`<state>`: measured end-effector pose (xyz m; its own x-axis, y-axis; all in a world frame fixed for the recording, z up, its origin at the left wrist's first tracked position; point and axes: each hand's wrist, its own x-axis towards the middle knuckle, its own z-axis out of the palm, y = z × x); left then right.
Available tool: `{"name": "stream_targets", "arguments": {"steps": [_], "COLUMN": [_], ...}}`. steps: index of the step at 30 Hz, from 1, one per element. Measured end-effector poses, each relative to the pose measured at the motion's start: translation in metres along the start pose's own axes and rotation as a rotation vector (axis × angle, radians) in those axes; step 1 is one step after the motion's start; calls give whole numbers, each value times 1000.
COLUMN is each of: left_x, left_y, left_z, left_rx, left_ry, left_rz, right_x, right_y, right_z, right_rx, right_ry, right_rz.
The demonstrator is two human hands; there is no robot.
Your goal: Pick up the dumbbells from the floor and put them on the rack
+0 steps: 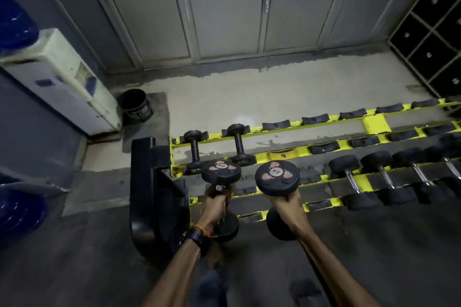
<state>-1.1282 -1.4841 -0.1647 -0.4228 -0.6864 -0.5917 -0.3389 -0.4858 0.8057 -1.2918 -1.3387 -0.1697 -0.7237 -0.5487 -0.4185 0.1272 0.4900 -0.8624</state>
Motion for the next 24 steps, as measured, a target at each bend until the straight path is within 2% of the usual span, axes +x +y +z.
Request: {"name": "stream_targets", "arguments": {"steps": [5,10,16,21,24], "left_x": [72,116,155,189,198], "left_y": [56,99,139,145,147], "left_z": [-23,-13,15,65,109], "left_rx": [11,-86,-81,-60,-47], "left_ry": [-168,-192,-270,-305,-322], "left_rz": [-53,-107,-198,-204,-206], "right_x": [47,88,128,170,205], "right_y": [-62,-106,-136,-144,-124], "right_z": [34,31,1,-39,-72], "right_rx": [151,271,382,359,263], "right_ry": [57,64,22,20,69], "right_rz": [173,226,263,322,354]}}
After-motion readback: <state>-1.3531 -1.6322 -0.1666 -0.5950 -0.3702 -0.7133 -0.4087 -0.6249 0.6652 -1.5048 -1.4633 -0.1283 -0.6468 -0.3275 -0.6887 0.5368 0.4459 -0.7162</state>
